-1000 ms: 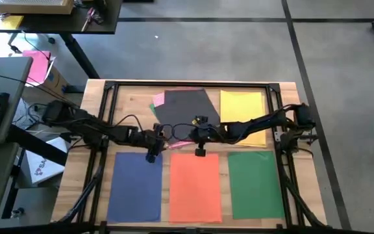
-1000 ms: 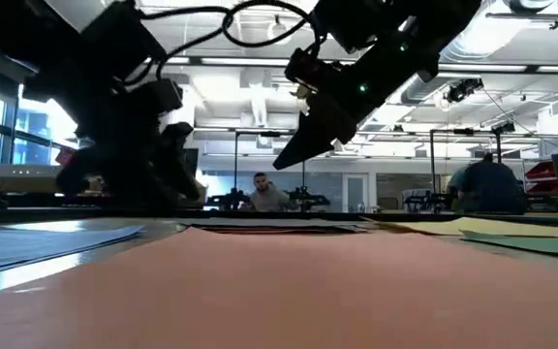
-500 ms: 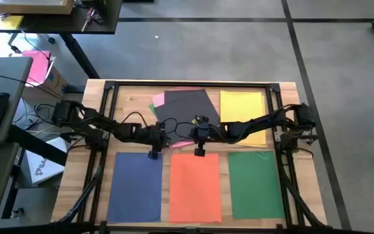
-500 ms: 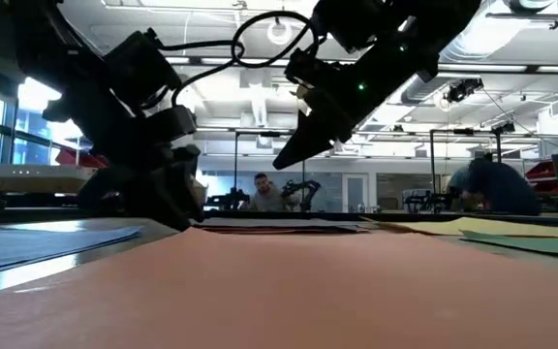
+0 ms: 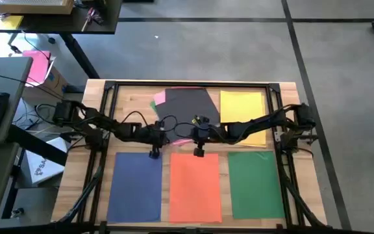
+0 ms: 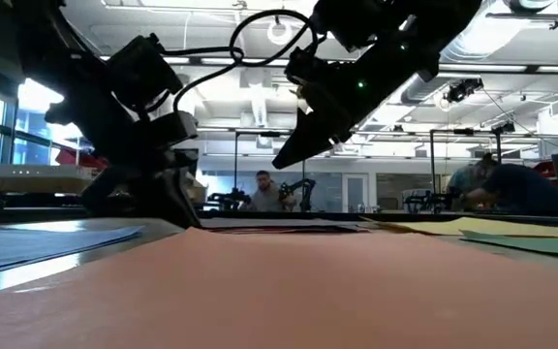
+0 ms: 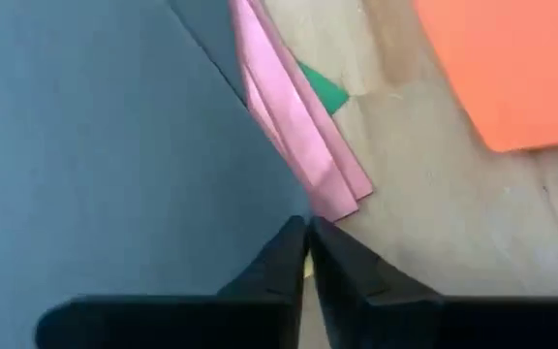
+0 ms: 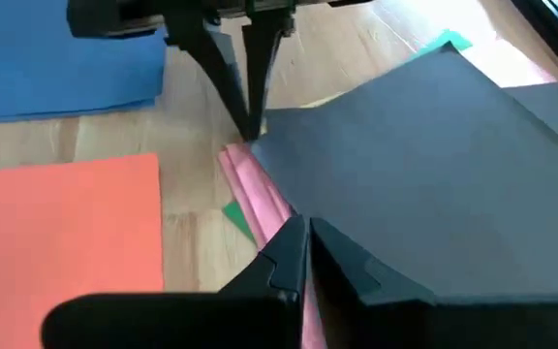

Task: Organize paper
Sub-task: Put the black paper to the top left of the table

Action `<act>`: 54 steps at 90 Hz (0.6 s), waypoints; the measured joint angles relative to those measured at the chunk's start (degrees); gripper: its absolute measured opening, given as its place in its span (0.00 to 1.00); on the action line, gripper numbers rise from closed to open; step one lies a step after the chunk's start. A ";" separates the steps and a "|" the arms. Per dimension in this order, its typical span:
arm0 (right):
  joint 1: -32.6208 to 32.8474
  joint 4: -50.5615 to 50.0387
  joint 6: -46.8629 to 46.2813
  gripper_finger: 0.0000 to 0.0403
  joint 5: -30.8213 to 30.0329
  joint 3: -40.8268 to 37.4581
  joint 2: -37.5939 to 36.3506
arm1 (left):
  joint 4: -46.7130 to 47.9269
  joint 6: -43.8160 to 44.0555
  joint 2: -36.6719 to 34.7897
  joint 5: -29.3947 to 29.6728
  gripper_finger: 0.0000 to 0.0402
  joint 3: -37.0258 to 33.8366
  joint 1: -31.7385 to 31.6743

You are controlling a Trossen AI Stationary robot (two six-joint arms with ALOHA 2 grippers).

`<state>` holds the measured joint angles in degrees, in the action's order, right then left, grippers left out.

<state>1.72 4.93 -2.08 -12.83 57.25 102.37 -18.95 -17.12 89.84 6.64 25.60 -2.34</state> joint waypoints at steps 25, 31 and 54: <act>0.76 -0.03 0.13 0.00 0.01 0.02 0.00 | 0.12 1.00 -1.76 3.80 0.00 4.37 3.18; 0.69 -0.12 0.13 0.00 -0.01 0.02 0.02 | 0.47 1.04 -2.75 4.88 0.00 5.23 4.31; 0.87 -0.48 5.94 0.09 1.13 0.04 0.63 | 4.38 2.32 -6.59 8.89 0.00 7.63 8.19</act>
<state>2.59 4.45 3.87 -11.70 57.30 103.00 -14.57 -14.80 83.26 15.53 33.23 5.85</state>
